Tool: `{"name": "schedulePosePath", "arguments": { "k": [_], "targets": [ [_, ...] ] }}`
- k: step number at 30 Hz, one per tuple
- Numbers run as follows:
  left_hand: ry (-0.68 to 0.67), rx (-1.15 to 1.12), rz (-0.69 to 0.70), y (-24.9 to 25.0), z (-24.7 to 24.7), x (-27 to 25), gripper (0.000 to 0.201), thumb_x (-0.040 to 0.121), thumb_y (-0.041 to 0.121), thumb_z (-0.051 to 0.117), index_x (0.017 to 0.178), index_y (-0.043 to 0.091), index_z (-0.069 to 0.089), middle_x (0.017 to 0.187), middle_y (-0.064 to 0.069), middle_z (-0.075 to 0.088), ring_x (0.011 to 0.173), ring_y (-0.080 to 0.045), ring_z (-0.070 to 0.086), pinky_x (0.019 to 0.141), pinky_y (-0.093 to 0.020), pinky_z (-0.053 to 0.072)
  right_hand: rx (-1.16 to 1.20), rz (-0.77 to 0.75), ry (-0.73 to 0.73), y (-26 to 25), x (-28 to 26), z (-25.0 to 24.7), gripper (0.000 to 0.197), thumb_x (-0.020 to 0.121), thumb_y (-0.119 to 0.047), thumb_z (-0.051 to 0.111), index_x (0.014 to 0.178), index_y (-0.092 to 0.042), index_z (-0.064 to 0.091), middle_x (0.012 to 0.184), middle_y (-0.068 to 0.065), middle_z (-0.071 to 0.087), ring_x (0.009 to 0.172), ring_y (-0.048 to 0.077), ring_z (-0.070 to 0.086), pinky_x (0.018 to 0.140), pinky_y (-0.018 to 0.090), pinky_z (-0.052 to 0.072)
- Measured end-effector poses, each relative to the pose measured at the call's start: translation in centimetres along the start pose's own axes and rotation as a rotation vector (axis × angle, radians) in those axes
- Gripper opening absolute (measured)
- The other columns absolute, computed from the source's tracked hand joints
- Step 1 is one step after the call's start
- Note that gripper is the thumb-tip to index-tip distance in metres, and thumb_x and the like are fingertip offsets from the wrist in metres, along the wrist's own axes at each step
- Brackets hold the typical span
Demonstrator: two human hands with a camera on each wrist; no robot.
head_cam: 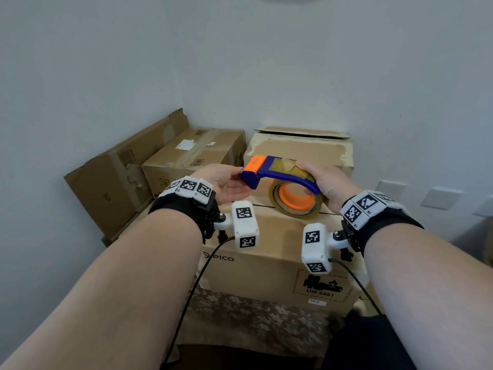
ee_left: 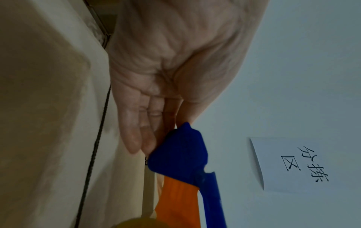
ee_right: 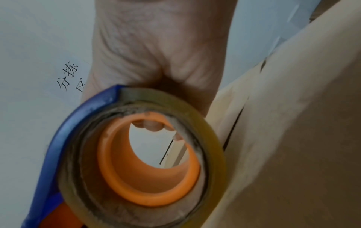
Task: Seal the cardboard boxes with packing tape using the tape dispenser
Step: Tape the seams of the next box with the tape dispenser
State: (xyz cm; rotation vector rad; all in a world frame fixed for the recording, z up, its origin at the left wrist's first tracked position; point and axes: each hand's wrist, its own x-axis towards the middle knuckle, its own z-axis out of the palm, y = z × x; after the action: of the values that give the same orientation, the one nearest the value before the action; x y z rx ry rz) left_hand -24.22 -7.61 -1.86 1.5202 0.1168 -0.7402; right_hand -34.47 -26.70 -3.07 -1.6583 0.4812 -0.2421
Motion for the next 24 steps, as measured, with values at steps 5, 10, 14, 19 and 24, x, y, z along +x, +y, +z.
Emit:
{"name": "schedulePosePath", "arguments": {
  "k": [5,10,14,19,24],
  "targets": [
    [0.002,-0.039,-0.031,-0.3,0.0,-0.1,0.015,0.093,0.012,0.059,0.101,0.0,0.061,0.076,-0.014,0.068,0.069,-0.021,0.065,0.056,-0.033,0.053,0.013,-0.011,-0.022,0.0,0.0,0.0,0.027,0.086,-0.04,0.065,0.072,-0.016,0.063,0.059,0.001,0.062,0.062,0.016,0.054,0.075,0.033,0.046],
    [0.021,-0.054,-0.029,-0.4,0.0,-0.4,0.004,0.091,0.002,0.057,0.092,-0.001,0.059,0.078,-0.013,0.064,0.071,-0.02,0.062,0.06,-0.032,0.052,-0.036,-0.031,-0.041,-0.1,0.0,-0.1,0.03,0.085,-0.044,0.065,0.069,-0.018,0.064,0.055,-0.002,0.062,0.062,0.015,0.054,0.078,0.034,0.045],
    [0.095,-0.037,0.02,0.3,-0.6,-0.3,0.007,0.093,0.0,0.055,0.086,-0.001,0.058,0.072,-0.012,0.062,0.067,-0.017,0.06,0.07,-0.034,0.053,-0.113,-0.044,-0.04,-0.6,-0.1,0.0,0.036,0.083,-0.049,0.064,0.064,-0.019,0.062,0.056,-0.001,0.061,0.062,0.016,0.054,0.079,0.033,0.044],
    [0.262,0.066,0.081,1.5,-3.8,-0.9,0.008,0.091,0.002,0.057,0.083,0.001,0.059,0.07,-0.007,0.062,0.065,-0.012,0.057,0.073,-0.032,0.055,-0.228,-0.094,-0.073,-1.8,-0.3,-0.1,0.038,0.081,-0.056,0.064,0.073,-0.02,0.069,0.065,-0.001,0.068,0.068,0.016,0.061,0.072,0.026,0.045],
    [0.359,0.146,0.127,0.2,-6.7,-0.4,0.005,0.091,0.005,0.06,0.088,0.002,0.064,0.072,-0.007,0.066,0.063,-0.011,0.058,0.077,-0.034,0.056,-0.416,-0.096,-0.141,-3.2,-0.7,1.1,0.043,0.08,-0.061,0.062,0.077,-0.019,0.071,0.071,0.002,0.07,0.073,0.019,0.063,0.07,0.026,0.045]
  ]
}}
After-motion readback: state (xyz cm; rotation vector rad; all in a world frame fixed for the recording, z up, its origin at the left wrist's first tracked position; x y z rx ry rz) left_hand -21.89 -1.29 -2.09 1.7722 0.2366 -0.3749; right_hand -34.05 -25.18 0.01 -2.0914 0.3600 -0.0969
